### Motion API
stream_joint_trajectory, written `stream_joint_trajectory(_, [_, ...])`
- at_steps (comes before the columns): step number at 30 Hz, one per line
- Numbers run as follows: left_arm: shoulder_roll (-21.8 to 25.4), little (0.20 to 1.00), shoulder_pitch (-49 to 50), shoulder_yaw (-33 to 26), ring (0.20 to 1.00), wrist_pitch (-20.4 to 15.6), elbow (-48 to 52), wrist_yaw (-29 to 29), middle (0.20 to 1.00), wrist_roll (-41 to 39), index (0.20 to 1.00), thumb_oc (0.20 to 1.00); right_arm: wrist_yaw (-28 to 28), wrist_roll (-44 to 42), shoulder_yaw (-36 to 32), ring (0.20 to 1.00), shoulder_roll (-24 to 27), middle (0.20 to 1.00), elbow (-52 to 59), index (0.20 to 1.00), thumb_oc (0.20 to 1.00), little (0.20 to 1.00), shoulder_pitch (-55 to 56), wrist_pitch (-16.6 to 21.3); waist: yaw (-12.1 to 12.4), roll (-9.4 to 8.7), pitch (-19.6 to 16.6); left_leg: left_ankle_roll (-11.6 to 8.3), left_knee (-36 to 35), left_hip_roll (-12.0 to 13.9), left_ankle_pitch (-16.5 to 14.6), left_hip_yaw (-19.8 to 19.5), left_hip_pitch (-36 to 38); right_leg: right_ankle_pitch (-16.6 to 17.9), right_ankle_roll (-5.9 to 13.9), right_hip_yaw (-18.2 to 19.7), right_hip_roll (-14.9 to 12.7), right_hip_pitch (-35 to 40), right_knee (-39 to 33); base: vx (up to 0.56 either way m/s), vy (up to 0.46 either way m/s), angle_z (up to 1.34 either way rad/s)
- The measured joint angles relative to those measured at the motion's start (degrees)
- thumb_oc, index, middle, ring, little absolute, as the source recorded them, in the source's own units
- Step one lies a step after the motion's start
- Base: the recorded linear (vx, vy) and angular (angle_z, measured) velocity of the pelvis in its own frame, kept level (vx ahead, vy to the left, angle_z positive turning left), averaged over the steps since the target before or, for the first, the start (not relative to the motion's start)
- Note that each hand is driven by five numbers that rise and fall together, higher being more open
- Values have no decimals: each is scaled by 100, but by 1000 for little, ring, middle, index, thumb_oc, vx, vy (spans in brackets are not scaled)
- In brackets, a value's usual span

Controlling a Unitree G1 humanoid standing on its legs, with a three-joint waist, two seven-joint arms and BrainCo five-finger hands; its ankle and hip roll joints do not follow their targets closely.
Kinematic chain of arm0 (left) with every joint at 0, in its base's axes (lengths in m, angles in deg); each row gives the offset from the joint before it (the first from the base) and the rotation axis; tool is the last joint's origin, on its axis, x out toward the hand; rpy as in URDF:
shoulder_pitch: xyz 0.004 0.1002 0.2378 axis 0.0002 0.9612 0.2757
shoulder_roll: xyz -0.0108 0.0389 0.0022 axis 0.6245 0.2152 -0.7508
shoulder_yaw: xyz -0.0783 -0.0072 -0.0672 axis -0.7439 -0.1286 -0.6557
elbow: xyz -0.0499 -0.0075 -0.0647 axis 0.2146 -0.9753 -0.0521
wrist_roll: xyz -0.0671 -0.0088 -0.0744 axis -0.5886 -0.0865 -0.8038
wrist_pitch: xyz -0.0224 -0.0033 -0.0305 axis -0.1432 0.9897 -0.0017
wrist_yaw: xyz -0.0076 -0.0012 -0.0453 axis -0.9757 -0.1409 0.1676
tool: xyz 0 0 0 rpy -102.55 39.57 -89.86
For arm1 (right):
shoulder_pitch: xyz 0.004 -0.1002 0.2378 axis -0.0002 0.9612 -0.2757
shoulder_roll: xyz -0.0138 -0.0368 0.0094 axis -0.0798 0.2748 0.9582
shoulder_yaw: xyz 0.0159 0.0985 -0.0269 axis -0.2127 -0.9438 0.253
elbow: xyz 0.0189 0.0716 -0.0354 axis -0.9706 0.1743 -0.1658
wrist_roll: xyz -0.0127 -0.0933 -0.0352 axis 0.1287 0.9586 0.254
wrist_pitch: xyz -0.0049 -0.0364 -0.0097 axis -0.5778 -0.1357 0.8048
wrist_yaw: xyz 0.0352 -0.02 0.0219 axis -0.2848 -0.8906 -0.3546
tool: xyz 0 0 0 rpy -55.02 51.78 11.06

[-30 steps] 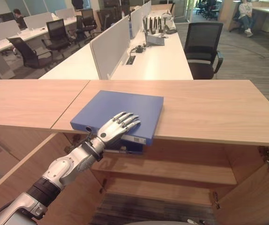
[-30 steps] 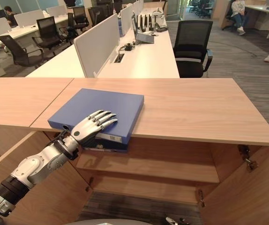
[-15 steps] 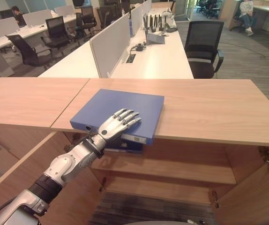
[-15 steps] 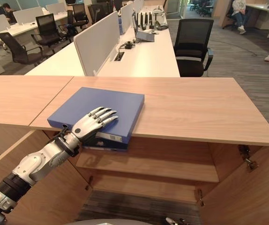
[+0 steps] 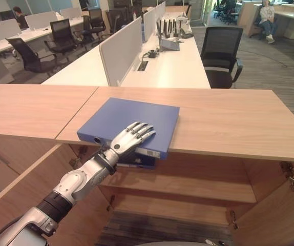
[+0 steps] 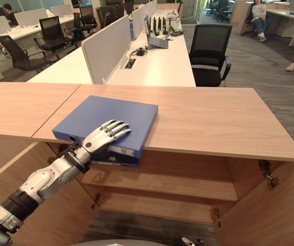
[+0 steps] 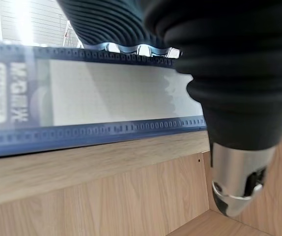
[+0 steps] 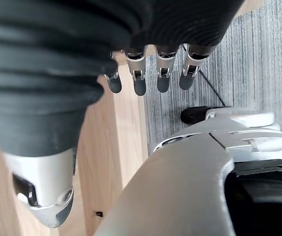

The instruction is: Put the empty folder in the office cabinet

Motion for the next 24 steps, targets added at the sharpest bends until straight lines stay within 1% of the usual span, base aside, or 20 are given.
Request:
stream_joint_trajectory(4, [-29,1000,0,0,1000,3,-2,0,1000,-1,1000,1000,6,0,0,1000,0,1000,-3,1000,1000,1000,3,0,0,0,0,-1,1,-1,2,1,-1,1,0,0,0,-2,1,-9,0,0])
stream_joint_trajectory(5, [-32,890,0,0,890,3,-2,1,890,-2,890,890,10,0,0,1000,0,1000,-3,1000,1000,1000,2,0,-1,0,0,-1,1,-1,2,1,-1,1,0,0,0,-2,0,33,1,0])
stream_joint_trajectory(6, [-33,815,0,0,815,5,-3,1,815,-4,815,815,18,0,0,1000,0,1000,-3,1000,1000,1000,2,0,-3,-1,0,-1,1,-1,2,1,-1,1,0,1,1,-2,0,33,0,0])
stream_joint_trajectory(7, [-44,805,0,0,805,7,-7,0,805,-10,805,805,33,0,0,1000,0,1000,-3,1000,1000,1000,3,0,-3,-2,-1,-1,0,0,-1,0,0,0,1,0,0,1,0,0,0,0])
stream_joint_trajectory(9, [-128,718,-37,-3,718,10,-7,-30,718,-52,718,718,53,0,0,1000,0,1000,-3,1000,1000,1000,4,0,0,-7,-2,-1,3,-2,4,-1,1,3,-1,1,1,-2,2,0,0,0])
stream_joint_trajectory(10, [-158,696,-47,-3,696,11,-7,-41,696,-53,696,696,60,0,0,1000,0,1000,-2,1000,1000,1000,4,0,-2,-11,-4,-1,0,-1,2,0,1,2,0,1,0,2,0,34,6,0])
stream_joint_trajectory(11, [-183,693,-47,-3,693,16,-7,-53,693,-53,693,693,68,0,0,1000,-1,1000,-2,1000,1000,1000,10,0,-2,-13,-8,-1,0,-1,1,0,5,1,-1,0,1,5,0,-44,4,0])
stream_joint_trajectory(12, [-197,655,-67,-3,655,17,-7,-89,655,-55,655,655,80,0,0,1000,-1,1000,-1,1000,1000,1000,10,0,-2,-20,-13,0,0,-1,1,1,4,1,0,2,1,2,1,-44,3,0])
stream_joint_trajectory(14, [-203,639,-124,-4,639,17,-7,-122,639,-57,639,639,85,0,0,1000,-2,1000,-2,1000,1000,1000,13,0,1,-34,-17,0,1,-2,3,3,4,3,0,3,1,2,1,0,0,0])
stream_joint_trajectory(16, [-212,495,-190,-15,495,27,7,-155,495,-62,495,495,87,0,0,1000,-3,1000,-1,1000,1000,1000,12,0,0,-59,-47,0,1,-1,2,6,8,2,1,4,0,3,1,-22,3,0])
stream_joint_trajectory(17, [-218,200,-217,-18,200,37,12,-180,200,-64,200,200,87,0,0,1000,-5,1000,-2,1000,1000,1000,19,0,0,-73,-78,1,0,-1,2,5,6,2,1,4,2,2,1,0,0,0])
stream_joint_trajectory(21, [-240,200,-247,-31,200,104,13,-221,200,-180,200,200,90,0,0,1000,-8,1000,-1,1000,1000,1000,20,-1,-1,-98,-113,1,0,-1,1,8,9,1,3,6,0,1,1,0,0,0])
stream_joint_trajectory(22, [-240,200,-260,-32,200,112,13,-221,200,-180,200,200,90,0,0,1000,-8,1000,-1,1000,1000,1000,20,-1,-1,-97,-114,-29,-1,1,-25,7,10,-8,15,6,-1,3,0,0,0,0])
stream_joint_trajectory(24, [-241,200,-294,-33,200,113,13,-220,200,-182,200,200,92,0,0,1000,-8,1000,-1,1000,1000,1000,19,-1,3,-102,-106,0,0,0,3,9,6,-14,25,7,2,-1,1,-25,1,0])
